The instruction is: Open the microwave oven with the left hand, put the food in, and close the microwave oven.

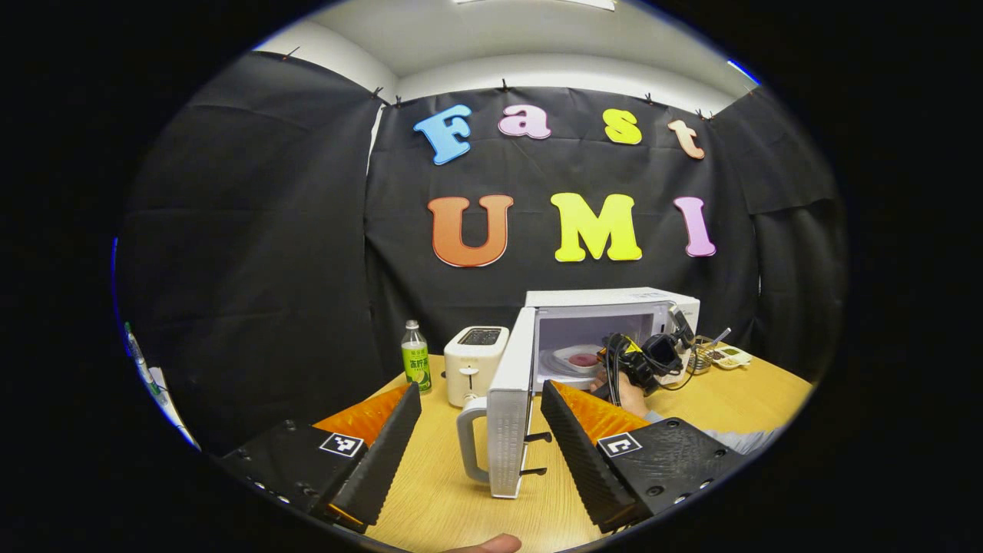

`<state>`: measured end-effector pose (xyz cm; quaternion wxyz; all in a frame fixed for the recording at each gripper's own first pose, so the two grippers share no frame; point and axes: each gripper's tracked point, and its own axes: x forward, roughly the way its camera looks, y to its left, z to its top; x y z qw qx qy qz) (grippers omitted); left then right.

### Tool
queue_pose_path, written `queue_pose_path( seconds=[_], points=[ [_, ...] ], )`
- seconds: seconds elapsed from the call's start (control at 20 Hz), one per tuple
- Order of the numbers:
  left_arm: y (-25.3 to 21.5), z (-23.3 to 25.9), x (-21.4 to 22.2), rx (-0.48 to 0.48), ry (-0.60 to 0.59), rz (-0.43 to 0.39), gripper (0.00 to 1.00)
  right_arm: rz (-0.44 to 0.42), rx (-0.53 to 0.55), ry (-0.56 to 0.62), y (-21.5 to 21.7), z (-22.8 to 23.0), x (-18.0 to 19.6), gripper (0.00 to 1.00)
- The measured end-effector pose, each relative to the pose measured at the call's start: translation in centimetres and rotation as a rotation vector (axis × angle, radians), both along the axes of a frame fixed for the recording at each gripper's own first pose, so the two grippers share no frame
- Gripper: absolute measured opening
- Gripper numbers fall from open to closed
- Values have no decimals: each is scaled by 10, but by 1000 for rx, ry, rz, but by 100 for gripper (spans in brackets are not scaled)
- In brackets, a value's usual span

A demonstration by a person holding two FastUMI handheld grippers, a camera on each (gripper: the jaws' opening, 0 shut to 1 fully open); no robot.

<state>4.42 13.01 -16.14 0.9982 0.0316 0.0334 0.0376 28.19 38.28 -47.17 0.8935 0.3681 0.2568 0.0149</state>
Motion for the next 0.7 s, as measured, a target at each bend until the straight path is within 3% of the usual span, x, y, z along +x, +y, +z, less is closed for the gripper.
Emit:
queue_pose_path(
  seconds=[0.05,0.1,0.2,0.3,0.35,0.4,0.45,0.5,0.55,0.6,0.65,0.7],
  points=[
    [2,0,-2,-3,2,5,94,20,-37,-24,-1,3,0,21],
    [3,0,-3,-6,1,7,94,35,-77,-46,-4,12,-2,38],
    [8,4,-7,-11,-9,15,94,69,-162,-92,-11,24,-6,54],
    [12,3,-10,-11,-7,28,94,110,-256,-136,-19,35,-12,90],
    [15,3,-12,-7,-8,34,94,136,-307,-156,-24,43,-17,88],
    [18,3,-13,-2,-5,41,94,165,-349,-177,-26,50,-22,100],
    [22,0,-12,-1,7,48,84,198,-376,-199,-27,59,-30,90],
    [25,-4,-11,-3,17,56,84,227,-394,-215,-29,67,-38,91],
    [27,-8,-12,1,29,55,83,254,-399,-223,-32,75,-48,100],
    [32,-15,-11,8,46,67,72,278,-396,-230,-34,84,-59,91],
    [39,-18,-7,18,55,77,77,308,-396,-244,-37,94,-70,100],
    [46,-21,-8,27,55,96,66,331,-399,-260,-41,105,-80,91]
  ],
)
